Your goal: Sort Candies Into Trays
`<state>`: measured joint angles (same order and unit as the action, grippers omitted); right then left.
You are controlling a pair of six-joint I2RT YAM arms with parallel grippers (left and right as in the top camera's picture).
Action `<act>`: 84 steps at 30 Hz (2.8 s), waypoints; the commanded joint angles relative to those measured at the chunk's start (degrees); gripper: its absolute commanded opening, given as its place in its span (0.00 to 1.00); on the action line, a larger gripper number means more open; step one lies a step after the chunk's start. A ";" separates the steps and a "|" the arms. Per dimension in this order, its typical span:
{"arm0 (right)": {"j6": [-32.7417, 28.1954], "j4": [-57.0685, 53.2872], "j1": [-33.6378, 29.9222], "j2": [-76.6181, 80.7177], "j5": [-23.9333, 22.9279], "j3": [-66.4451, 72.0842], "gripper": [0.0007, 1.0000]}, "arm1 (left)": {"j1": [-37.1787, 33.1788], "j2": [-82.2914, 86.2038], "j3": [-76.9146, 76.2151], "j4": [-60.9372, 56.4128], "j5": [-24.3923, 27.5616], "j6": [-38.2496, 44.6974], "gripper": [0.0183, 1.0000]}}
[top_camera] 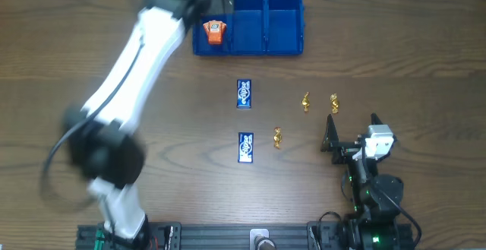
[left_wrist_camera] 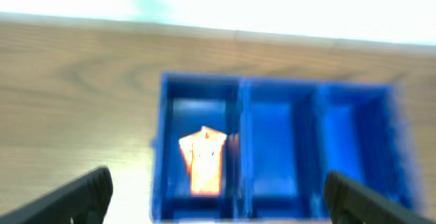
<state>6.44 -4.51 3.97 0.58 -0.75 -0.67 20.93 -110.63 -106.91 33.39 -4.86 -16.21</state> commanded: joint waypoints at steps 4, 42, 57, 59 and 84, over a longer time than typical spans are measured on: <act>-0.70 -0.17 -0.31 -0.42 0.48 0.22 1.00 | -2.75 36.02 43.50 -26.62 -1.92 6.12 1.00; -0.72 -0.17 -0.31 -0.42 0.48 0.22 1.00 | -19.45 110.31 106.62 -29.31 10.64 9.81 1.00; -0.70 -0.17 -0.31 -0.42 0.48 0.22 1.00 | -19.45 110.31 106.62 -29.31 10.67 9.81 1.00; -0.70 -0.17 -0.31 -0.42 0.48 0.22 1.00 | -19.45 110.31 106.62 -29.31 10.67 9.81 1.00; 8.55 -7.91 0.11 23.12 16.94 -24.33 1.00 | -19.45 110.31 106.62 -29.31 10.67 9.81 1.00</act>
<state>14.31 -7.79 3.62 14.83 9.56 -14.59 1.69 -0.86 -1.17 1.76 4.95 -7.20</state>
